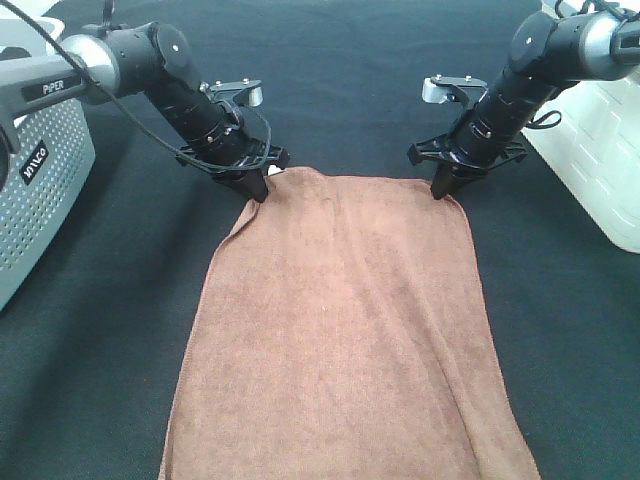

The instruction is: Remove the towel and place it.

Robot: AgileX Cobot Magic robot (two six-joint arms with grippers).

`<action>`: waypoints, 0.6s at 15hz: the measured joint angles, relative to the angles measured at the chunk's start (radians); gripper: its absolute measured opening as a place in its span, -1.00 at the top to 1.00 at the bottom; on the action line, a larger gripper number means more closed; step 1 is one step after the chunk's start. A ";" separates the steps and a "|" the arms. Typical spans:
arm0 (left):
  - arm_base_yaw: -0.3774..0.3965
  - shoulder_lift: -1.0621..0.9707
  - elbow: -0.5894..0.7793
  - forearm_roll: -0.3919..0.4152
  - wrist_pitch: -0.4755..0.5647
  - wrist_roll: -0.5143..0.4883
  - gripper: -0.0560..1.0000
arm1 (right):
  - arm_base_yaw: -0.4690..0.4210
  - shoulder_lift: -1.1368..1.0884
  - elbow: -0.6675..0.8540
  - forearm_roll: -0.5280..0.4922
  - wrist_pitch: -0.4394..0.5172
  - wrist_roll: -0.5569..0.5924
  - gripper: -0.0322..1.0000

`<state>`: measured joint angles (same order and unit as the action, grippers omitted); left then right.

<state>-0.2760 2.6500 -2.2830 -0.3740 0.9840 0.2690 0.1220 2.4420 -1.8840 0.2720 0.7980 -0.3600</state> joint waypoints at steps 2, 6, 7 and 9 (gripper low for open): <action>0.000 -0.009 0.000 0.052 0.000 0.007 0.88 | 0.001 -0.010 0.002 -0.045 -0.050 -0.001 0.94; 0.000 -0.014 -0.039 0.176 -0.001 0.007 0.88 | 0.000 -0.026 -0.005 -0.079 -0.114 -0.001 0.94; 0.000 -0.013 -0.058 0.188 -0.010 0.007 0.88 | 0.001 -0.026 -0.013 -0.081 -0.126 -0.001 0.94; 0.000 -0.013 -0.113 0.225 -0.039 0.007 0.88 | 0.001 -0.030 -0.045 -0.081 -0.157 -0.003 0.94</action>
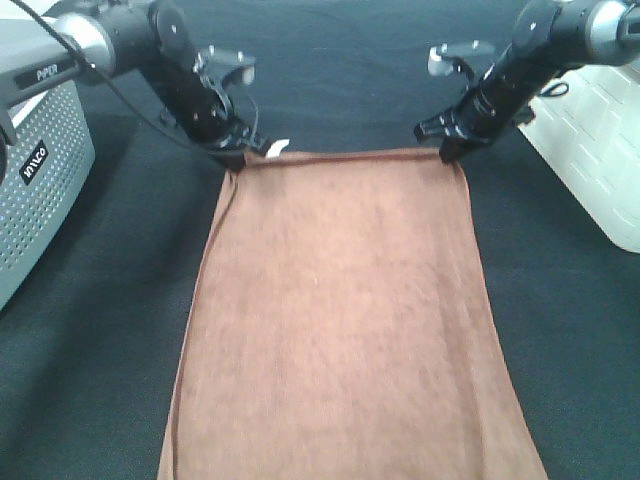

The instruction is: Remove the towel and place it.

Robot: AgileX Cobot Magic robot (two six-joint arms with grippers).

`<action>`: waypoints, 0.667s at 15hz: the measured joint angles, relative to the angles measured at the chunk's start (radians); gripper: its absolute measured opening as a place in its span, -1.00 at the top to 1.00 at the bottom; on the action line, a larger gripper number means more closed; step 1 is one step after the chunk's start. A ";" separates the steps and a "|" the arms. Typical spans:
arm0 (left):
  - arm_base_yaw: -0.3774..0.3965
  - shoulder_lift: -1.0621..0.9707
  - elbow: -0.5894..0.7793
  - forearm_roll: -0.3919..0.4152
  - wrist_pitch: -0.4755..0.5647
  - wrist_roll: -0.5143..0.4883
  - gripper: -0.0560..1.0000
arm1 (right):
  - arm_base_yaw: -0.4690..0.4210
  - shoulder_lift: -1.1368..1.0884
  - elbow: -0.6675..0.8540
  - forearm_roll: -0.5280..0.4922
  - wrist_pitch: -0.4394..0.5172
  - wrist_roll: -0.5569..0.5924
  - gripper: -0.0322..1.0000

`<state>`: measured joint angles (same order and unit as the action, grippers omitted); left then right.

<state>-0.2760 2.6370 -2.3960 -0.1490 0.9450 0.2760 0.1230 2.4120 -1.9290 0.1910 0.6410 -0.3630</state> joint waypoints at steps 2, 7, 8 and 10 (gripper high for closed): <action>0.000 0.000 -0.056 0.028 -0.015 0.004 0.88 | 0.000 -0.005 -0.042 -0.001 -0.032 -0.001 0.94; 0.001 0.000 -0.130 0.123 -0.096 0.049 0.88 | 0.000 -0.005 -0.071 0.000 -0.172 -0.040 0.94; 0.001 0.000 -0.130 0.135 -0.128 0.049 0.88 | 0.000 -0.005 -0.071 0.000 -0.204 -0.042 0.94; 0.001 0.004 -0.130 0.149 -0.217 0.053 0.88 | 0.000 -0.005 -0.071 -0.004 -0.291 -0.045 0.94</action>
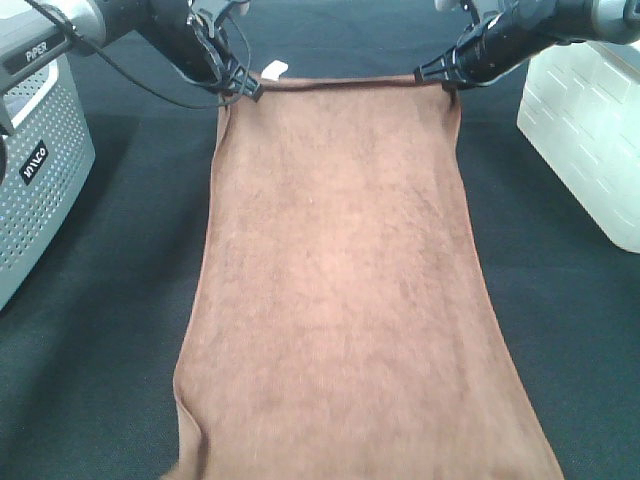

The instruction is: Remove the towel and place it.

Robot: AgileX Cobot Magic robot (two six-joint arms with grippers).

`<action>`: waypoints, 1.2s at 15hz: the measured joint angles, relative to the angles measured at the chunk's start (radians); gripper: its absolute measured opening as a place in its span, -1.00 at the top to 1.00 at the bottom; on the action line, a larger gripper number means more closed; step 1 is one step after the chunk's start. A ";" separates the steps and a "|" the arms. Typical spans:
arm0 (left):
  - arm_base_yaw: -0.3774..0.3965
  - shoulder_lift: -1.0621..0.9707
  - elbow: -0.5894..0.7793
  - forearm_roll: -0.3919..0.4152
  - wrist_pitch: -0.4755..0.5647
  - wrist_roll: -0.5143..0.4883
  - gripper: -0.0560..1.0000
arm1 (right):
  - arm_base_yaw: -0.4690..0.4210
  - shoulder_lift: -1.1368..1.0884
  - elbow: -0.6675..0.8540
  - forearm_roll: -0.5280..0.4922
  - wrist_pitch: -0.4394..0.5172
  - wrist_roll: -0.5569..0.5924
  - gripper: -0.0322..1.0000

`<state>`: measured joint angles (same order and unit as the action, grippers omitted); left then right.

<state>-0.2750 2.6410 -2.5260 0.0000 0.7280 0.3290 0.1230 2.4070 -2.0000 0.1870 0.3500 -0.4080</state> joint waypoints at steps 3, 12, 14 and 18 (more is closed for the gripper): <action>0.000 0.012 0.000 0.000 -0.023 0.019 0.88 | 0.000 0.003 0.000 -0.001 -0.045 0.000 0.94; 0.002 0.059 0.000 0.014 -0.155 0.023 0.88 | 0.000 0.067 -0.003 -0.001 -0.147 0.000 0.94; 0.002 0.083 0.000 0.014 -0.182 0.023 0.88 | 0.000 0.094 -0.003 -0.002 -0.162 0.000 0.94; 0.002 0.138 0.000 0.000 -0.242 0.023 0.88 | 0.000 0.144 -0.007 0.011 -0.177 0.000 0.94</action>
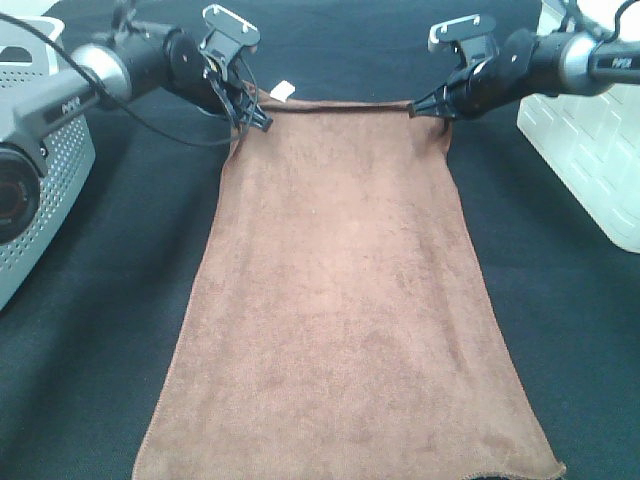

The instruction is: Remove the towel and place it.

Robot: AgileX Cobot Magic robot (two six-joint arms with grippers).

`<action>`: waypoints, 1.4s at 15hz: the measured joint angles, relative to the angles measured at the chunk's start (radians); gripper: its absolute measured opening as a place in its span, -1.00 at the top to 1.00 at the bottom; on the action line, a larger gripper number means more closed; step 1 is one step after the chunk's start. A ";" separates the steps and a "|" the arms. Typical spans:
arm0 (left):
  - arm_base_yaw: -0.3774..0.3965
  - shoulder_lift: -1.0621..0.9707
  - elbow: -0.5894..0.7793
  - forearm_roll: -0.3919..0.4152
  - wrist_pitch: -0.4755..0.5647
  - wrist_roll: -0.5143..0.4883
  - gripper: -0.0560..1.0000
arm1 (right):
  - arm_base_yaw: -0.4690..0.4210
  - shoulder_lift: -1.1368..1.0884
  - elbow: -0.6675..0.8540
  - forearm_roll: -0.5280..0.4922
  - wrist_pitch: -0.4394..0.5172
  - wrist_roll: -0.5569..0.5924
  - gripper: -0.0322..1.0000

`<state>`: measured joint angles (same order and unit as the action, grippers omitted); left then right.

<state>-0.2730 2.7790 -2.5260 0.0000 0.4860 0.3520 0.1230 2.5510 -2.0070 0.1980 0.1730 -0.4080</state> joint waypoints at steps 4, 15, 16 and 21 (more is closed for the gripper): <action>0.000 0.047 0.000 -0.017 -0.088 0.000 0.88 | 0.000 0.010 -0.003 0.080 -0.055 0.000 0.93; 0.012 0.056 0.000 -0.034 -0.169 0.000 -0.03 | -0.001 0.010 -0.003 0.177 -0.069 0.000 0.00; 0.017 0.056 0.000 -0.034 -0.169 0.000 -0.12 | -0.001 0.010 -0.003 0.177 -0.069 0.000 -0.04; 0.058 0.068 0.000 -0.029 -0.163 -0.001 -0.17 | -0.001 0.010 -0.003 0.180 -0.056 0.000 -0.08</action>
<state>-0.2150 2.8470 -2.5260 -0.0290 0.3230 0.3510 0.1220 2.5610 -2.0100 0.3780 0.1170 -0.4080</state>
